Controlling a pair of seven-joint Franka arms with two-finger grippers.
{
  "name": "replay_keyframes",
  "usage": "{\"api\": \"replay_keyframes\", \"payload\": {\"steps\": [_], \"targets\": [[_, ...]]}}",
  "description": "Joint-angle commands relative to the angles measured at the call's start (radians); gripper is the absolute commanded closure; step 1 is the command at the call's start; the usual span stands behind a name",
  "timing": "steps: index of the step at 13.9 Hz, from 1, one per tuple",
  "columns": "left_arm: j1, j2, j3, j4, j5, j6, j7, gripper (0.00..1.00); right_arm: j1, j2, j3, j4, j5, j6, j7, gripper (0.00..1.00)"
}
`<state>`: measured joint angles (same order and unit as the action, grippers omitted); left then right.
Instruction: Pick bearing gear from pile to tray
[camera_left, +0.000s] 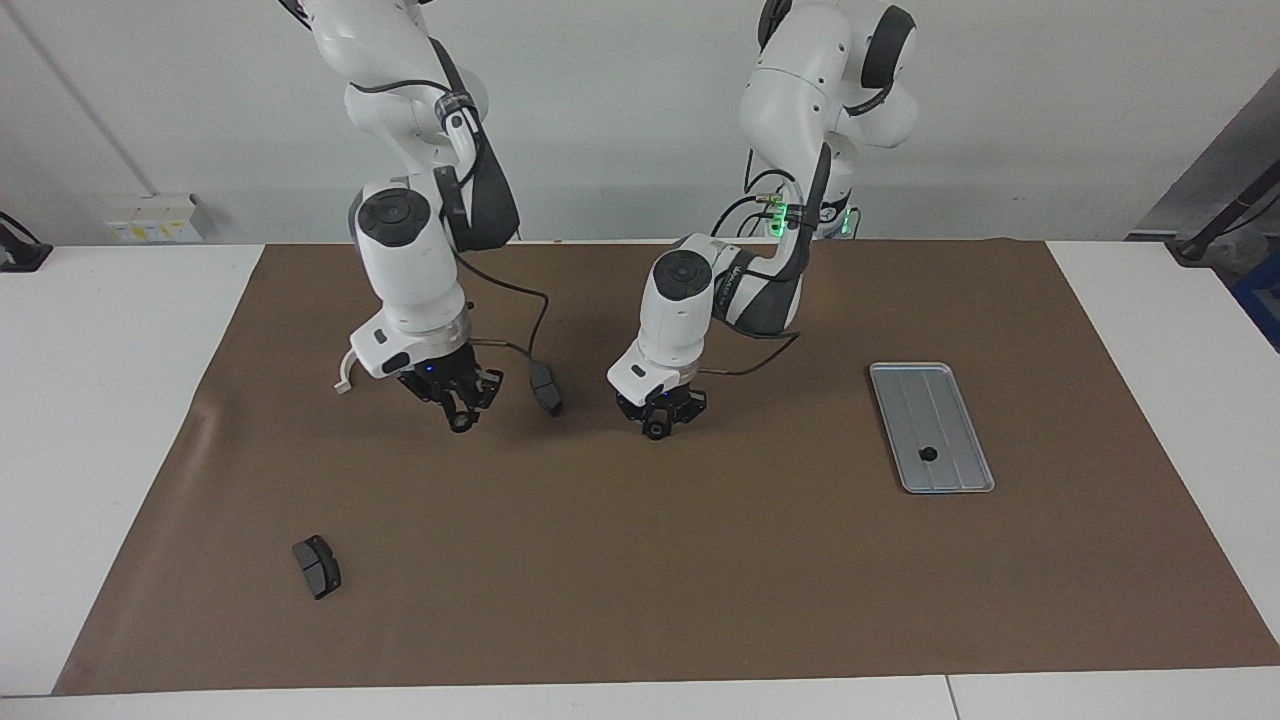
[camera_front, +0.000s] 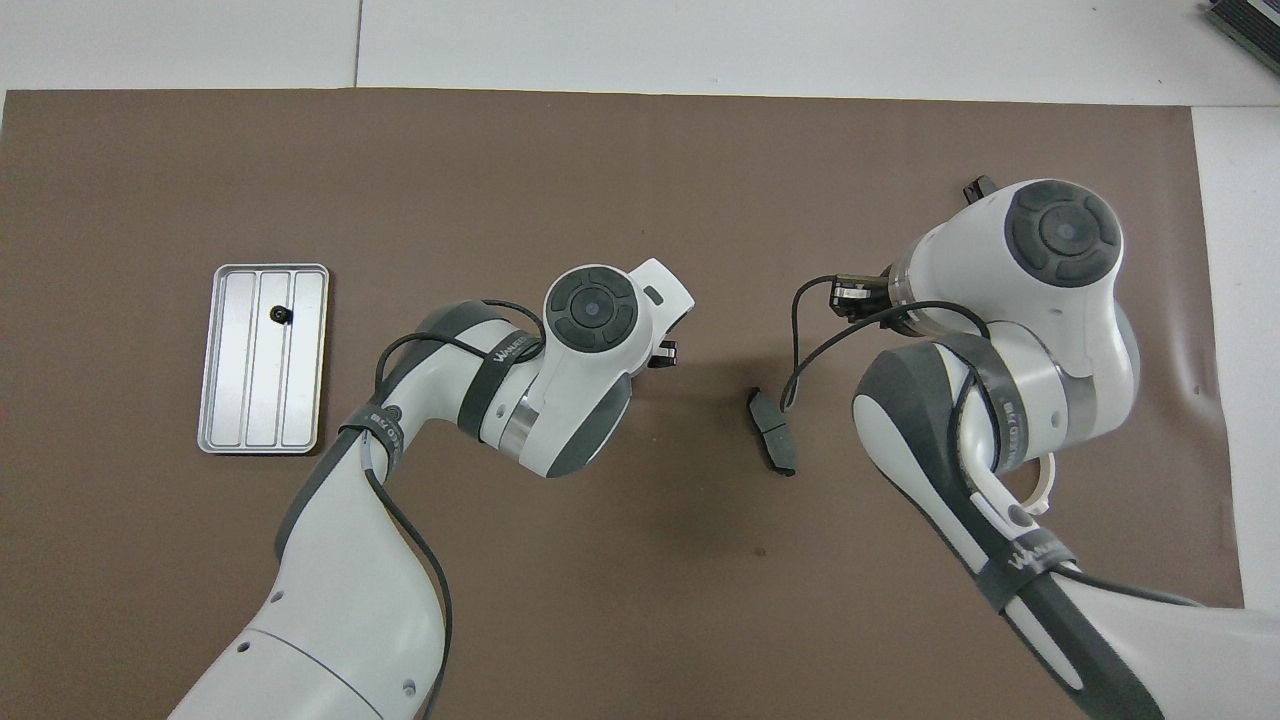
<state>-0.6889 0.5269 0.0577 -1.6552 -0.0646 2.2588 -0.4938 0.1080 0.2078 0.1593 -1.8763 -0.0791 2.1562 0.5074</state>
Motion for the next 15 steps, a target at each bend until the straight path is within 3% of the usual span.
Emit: {"api": "replay_keyframes", "payload": {"steps": [1, 4, 8, 13, 15], "targets": [[0.125, -0.001, 0.002, 0.093, 0.017, -0.093, 0.003, 1.00, 0.019, 0.012, 0.005, 0.005, 0.016, 0.031, 0.063, 1.00], [0.267, -0.024, 0.001, 0.104, 0.008, -0.110, 0.117, 1.00, 0.102, 0.036, 0.005, 0.000, 0.035, 0.095, 0.181, 1.00], [0.471, -0.091, 0.001, 0.049, 0.002, -0.200, 0.470, 1.00, 0.220, 0.093, 0.005, 0.002, 0.035, 0.229, 0.403, 1.00], [0.632, -0.208, 0.002, -0.145, 0.002, -0.193, 0.768, 1.00, 0.346, 0.209, 0.000, 0.003, 0.013, 0.376, 0.581, 1.00], [0.658, -0.260, 0.002, -0.233, 0.002, -0.182, 0.831, 1.00, 0.345, 0.225, 0.002, 0.000, -0.004, 0.381, 0.582, 0.93]]}}
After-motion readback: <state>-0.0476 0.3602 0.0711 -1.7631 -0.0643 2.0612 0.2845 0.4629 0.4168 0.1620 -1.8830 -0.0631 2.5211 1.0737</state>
